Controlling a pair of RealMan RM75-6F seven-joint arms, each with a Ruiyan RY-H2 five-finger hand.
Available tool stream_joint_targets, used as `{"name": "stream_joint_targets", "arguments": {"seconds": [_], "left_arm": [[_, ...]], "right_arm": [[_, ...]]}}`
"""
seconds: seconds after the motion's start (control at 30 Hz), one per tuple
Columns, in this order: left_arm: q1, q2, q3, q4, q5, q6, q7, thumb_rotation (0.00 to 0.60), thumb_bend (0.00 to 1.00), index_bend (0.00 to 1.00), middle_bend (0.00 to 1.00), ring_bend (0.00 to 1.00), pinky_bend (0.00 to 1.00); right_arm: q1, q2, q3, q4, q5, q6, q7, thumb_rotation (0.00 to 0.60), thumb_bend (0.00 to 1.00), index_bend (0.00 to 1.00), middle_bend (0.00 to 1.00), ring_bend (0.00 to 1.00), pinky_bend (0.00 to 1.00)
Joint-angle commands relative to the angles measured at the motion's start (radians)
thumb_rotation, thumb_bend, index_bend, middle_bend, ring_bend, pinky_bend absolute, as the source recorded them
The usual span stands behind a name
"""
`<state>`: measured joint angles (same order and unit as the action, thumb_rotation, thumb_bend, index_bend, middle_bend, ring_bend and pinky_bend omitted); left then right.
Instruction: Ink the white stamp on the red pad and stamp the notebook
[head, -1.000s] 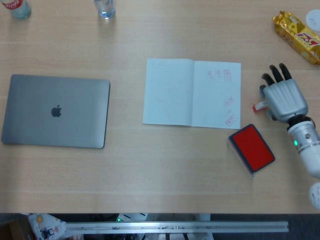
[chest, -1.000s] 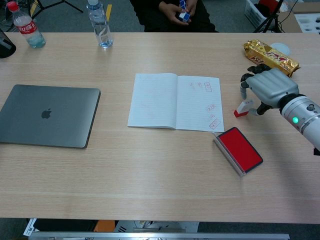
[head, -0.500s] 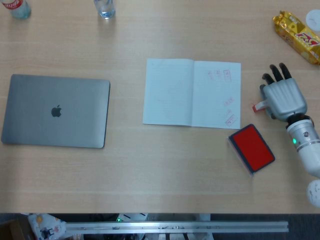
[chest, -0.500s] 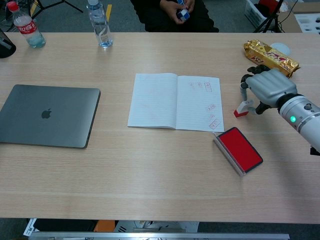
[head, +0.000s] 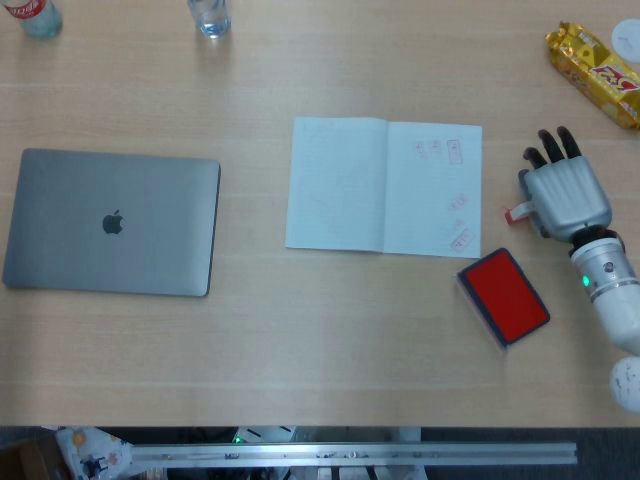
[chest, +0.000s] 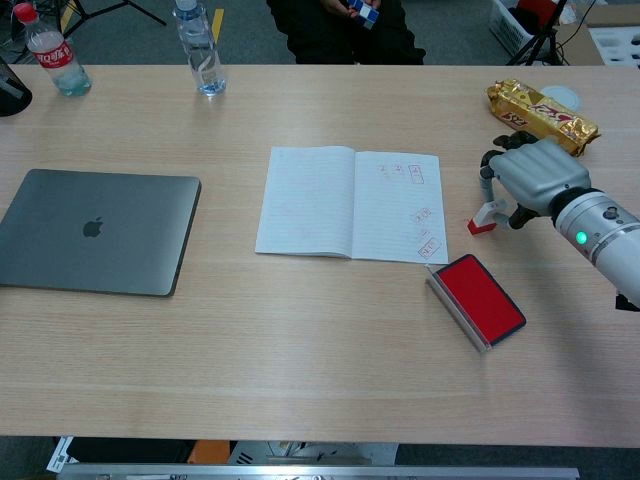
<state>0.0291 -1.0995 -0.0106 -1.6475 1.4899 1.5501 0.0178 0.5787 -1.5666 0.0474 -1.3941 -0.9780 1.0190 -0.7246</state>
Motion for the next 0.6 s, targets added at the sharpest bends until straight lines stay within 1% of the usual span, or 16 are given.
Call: {"name": "stream_joint_targets", "arguments": {"seconds": [0.03,0.23,0.6], "left_arm": [[0.0,0.0,0.0,0.0,0.0,0.001,0.0,0.6,0.32,0.0,0.0,0.0,0.0],[0.001,0.0,-0.001,0.002,-0.002,0.001,-0.003,0.6,0.32,0.0,0.0,0.0,0.0],[0.002,0.002,0.0,0.005,-0.005,-0.002,-0.006,0.6,0.32,0.0,0.0,0.0,0.0]], "right_arm": [[0.001,-0.001,0.001,0.0,0.002,0.0,-0.001,0.6,0.25,0.53,0.26,0.02,0.04],[0.004,-0.003,0.002,-0.001,0.003,0.001,-0.005,0.6,0.25,0.54,0.26,0.03,0.04],[0.008,-0.002,0.004,-0.003,0.014,-0.002,-0.01,0.6,0.31,0.58,0.29,0.05,0.04]]}}
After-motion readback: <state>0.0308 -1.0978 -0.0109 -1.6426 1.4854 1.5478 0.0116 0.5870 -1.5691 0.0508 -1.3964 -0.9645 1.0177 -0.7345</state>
